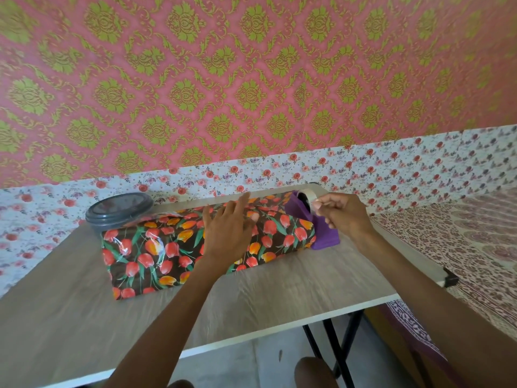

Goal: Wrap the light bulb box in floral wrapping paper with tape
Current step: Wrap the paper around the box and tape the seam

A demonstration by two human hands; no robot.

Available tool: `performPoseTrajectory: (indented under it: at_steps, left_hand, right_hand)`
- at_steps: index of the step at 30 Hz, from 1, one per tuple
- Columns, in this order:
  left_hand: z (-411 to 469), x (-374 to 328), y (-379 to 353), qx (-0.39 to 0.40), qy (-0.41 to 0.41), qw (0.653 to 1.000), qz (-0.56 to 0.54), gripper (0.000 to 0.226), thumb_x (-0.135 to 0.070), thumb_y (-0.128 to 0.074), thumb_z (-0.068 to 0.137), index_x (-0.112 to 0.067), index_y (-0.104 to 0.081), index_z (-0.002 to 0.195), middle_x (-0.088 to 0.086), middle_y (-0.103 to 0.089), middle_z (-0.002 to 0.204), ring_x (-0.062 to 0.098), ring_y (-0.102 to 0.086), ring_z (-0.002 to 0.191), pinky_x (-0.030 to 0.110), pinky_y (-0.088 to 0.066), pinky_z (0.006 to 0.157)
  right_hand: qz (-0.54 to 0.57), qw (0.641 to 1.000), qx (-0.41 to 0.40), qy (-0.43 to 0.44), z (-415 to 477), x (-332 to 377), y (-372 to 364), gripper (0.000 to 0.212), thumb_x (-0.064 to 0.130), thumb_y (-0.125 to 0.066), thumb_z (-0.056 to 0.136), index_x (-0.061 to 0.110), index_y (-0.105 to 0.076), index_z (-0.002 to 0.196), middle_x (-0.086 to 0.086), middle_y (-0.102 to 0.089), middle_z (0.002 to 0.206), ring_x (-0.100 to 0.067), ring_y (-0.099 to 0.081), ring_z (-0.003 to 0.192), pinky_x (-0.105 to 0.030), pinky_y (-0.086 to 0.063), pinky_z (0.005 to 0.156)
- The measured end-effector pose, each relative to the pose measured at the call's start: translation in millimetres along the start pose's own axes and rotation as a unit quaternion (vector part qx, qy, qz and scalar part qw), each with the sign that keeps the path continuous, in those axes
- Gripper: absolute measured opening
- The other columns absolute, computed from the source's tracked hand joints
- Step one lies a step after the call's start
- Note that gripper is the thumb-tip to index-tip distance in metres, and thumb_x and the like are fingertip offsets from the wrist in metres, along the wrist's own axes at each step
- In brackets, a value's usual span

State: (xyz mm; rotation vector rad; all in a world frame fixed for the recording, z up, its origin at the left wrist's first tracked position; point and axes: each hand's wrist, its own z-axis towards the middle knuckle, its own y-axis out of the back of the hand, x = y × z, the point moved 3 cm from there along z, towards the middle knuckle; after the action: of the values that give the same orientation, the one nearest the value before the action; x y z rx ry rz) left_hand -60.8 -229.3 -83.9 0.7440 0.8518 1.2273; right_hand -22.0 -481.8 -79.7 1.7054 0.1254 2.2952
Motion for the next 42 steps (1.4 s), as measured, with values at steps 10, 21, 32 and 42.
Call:
performPoseTrajectory:
  at_steps: [10,21,32,42]
  left_hand:
    - [7.5,26.4,21.8,-0.073,0.107,0.908,-0.399,0.065,0.002,-0.049,0.096,-0.027,-0.023,0.148,0.007,-0.058,0.126,0.005,-0.06,0.061,0.018,-0.043,0.049]
    - [7.1,44.9,14.5,-0.006,-0.003,1.0,-0.01,0.037,-0.033,-0.034,0.102,-0.028,-0.062,0.126,-0.002,-0.058,0.128,0.022,-0.044,0.127,0.049,-0.028,0.111]
    - [6.9,46.4,14.9,0.011,0.018,0.999,-0.032,0.035,-0.033,-0.039,0.1,-0.027,-0.063,0.125,0.001,-0.053,0.13,0.024,-0.041,0.128,0.054,-0.028,0.112]
    - [4.9,45.9,14.7,0.016,0.02,0.999,-0.039,0.036,-0.032,-0.037,0.1,-0.027,-0.063,0.125,0.002,-0.053,0.13,0.025,-0.04,0.129,0.058,-0.027,0.111]
  right_hand:
    - [0.029,0.997,0.069,0.027,-5.0,60.9,-74.0,0.092,0.012,-0.077,0.083,0.033,-0.022,0.154,-0.009,-0.073,0.076,0.001,-0.057,0.049,-0.023,-0.047,0.06]
    - [0.13,0.977,0.066,-0.154,14.0,72.7,-145.6,0.076,-0.001,-0.071,0.085,0.005,-0.03,0.149,-0.013,-0.065,0.08,-0.018,-0.058,0.058,-0.032,-0.057,0.057]
    - [0.04,0.97,0.072,-0.228,37.5,61.0,-164.2,0.013,-0.006,-0.072,0.082,-0.006,-0.066,0.093,-0.014,-0.065,0.072,-0.018,-0.063,0.059,-0.023,-0.049,0.039]
    - [0.012,0.968,0.088,-0.234,43.4,59.0,-164.9,0.008,-0.01,-0.066,0.084,-0.004,-0.061,0.081,-0.014,-0.062,0.069,-0.017,-0.061,0.055,-0.026,-0.052,0.047]
